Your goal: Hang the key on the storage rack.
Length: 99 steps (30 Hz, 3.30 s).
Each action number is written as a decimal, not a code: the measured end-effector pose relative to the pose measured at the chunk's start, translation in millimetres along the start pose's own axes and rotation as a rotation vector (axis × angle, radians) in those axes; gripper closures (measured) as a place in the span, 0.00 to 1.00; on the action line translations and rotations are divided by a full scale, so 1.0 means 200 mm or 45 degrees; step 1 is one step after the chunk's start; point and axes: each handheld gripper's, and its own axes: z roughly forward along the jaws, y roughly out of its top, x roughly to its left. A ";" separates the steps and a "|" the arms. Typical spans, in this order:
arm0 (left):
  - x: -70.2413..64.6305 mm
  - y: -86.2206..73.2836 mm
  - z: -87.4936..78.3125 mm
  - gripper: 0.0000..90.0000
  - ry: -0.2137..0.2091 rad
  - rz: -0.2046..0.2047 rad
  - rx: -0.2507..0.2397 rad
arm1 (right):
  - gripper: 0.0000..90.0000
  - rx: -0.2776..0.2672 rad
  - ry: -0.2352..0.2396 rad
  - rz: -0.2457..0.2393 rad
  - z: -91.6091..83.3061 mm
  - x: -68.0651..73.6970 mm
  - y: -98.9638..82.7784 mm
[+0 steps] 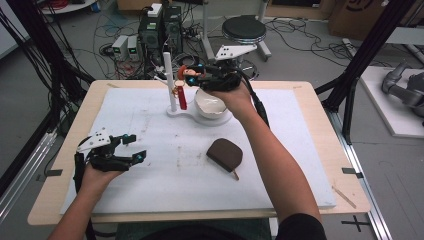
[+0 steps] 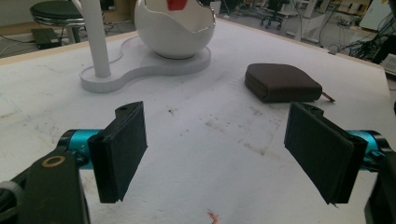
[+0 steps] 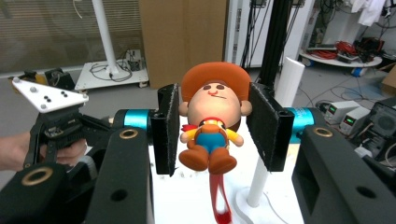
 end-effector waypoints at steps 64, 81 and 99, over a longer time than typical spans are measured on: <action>0.01 -0.02 -0.03 0.23 0.023 -0.009 0.007 | 0.44 0.090 -0.165 -0.003 0.16 -0.12 0.01; 0.00 0.00 0.01 0.23 -0.009 -0.001 0.009 | 0.38 0.094 -0.281 -0.011 -0.31 0.03 -0.24; 0.01 0.02 0.07 0.23 -0.030 0.017 0.005 | 0.34 0.088 -0.403 0.114 -0.67 0.17 -0.62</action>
